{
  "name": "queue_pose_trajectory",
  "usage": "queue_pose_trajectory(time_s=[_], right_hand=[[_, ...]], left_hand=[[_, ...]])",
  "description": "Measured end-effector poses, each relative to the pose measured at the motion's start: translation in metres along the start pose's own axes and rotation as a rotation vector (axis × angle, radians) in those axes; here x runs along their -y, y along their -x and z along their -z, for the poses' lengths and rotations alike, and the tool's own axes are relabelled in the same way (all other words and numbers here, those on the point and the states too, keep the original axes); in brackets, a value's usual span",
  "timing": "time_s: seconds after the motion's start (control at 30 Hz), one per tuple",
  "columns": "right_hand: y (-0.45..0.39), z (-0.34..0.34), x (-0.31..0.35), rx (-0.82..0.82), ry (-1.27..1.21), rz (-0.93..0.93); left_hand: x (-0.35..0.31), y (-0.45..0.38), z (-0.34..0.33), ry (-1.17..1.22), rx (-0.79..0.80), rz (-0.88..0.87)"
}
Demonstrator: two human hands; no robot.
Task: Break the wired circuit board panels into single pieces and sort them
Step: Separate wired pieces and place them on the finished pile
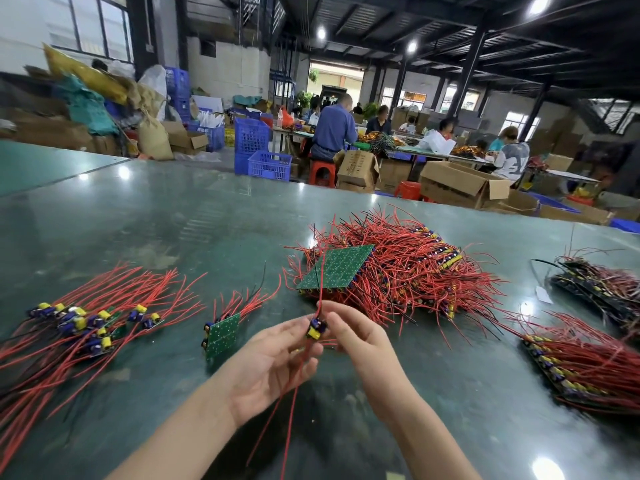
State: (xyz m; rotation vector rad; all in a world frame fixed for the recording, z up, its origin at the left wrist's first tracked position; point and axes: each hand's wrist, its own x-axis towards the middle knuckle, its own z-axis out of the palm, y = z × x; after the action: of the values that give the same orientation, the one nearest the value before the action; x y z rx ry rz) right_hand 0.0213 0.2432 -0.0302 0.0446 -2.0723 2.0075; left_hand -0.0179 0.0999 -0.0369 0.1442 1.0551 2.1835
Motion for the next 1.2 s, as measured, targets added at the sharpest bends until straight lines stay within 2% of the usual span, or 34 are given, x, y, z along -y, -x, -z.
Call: queue_pose_trajectory(time_s=[0.1, 0.17, 0.23, 0.3, 0.37, 0.5, 0.57, 0.7, 0.73, 0.77, 0.83, 0.87, 0.9, 0.93, 1.0, 1.03, 1.1, 1.2], right_hand=[[-0.005, 0.003, -0.007, -0.106, 0.026, -0.045], [-0.007, 0.005, -0.013, -0.147, 0.139, -0.052], [-0.007, 0.006, -0.020, -0.135, 0.428, -0.006], [-0.006, 0.007, -0.032, -0.036, 0.902, 0.083], [-0.004, 0.007, -0.039, 0.064, 1.199, 0.149], [-0.003, 0.003, -0.039, 0.105, 1.138, 0.207], [-0.003, 0.002, -0.041, 0.109, 1.156, 0.243], [-0.002, 0.001, -0.045, 0.163, 1.219, 0.238], [-0.003, 0.002, -0.045, 0.167, 1.230, 0.233], [-0.004, 0.003, -0.045, 0.167, 1.245, 0.233], [-0.005, 0.004, -0.043, 0.162, 1.277, 0.261], [-0.004, 0.004, -0.040, 0.151, 1.276, 0.288], [-0.003, 0.003, -0.036, 0.127, 1.256, 0.336], [-0.004, 0.002, -0.032, 0.078, 1.229, 0.405], [-0.004, 0.004, -0.028, -0.104, 1.125, 0.552], [-0.005, 0.006, -0.026, -0.208, 1.047, 0.615], [-0.006, 0.009, -0.021, -0.319, 0.927, 0.674], [-0.005, 0.010, -0.018, -0.307, 0.813, 0.651]], left_hand=[[-0.015, 0.001, 0.003, 0.045, -0.031, -0.047], [-0.034, 0.004, 0.010, 0.070, -0.069, -0.132], [-0.055, 0.009, 0.021, 0.048, -0.167, -0.269], [-0.072, 0.013, 0.036, -0.049, -0.318, -0.418], [-0.083, 0.017, 0.050, -0.195, -0.479, -0.524], [-0.093, 0.022, 0.080, -0.583, -0.748, -0.614], [-0.095, 0.024, 0.095, -0.845, -0.932, -0.634], [-0.092, 0.025, 0.106, -1.299, -1.273, -0.483], [-0.090, 0.024, 0.103, -1.375, -1.330, -0.491], [-0.088, 0.022, 0.099, -1.438, -1.356, -0.586], [-0.078, 0.019, 0.074, -1.503, -1.219, -0.895], [-0.069, 0.017, 0.057, -1.449, -1.064, -0.991], [-0.059, 0.015, 0.041, -1.330, -0.883, -1.002], [-0.050, 0.013, 0.026, -1.172, -0.726, -0.927], [-0.024, 0.004, 0.005, -0.798, -0.531, -0.608], [-0.011, 0.001, -0.002, -0.617, -0.482, -0.420], [0.005, -0.003, -0.008, -0.307, -0.438, -0.136], [0.008, -0.006, -0.005, -0.035, -0.358, 0.047]])
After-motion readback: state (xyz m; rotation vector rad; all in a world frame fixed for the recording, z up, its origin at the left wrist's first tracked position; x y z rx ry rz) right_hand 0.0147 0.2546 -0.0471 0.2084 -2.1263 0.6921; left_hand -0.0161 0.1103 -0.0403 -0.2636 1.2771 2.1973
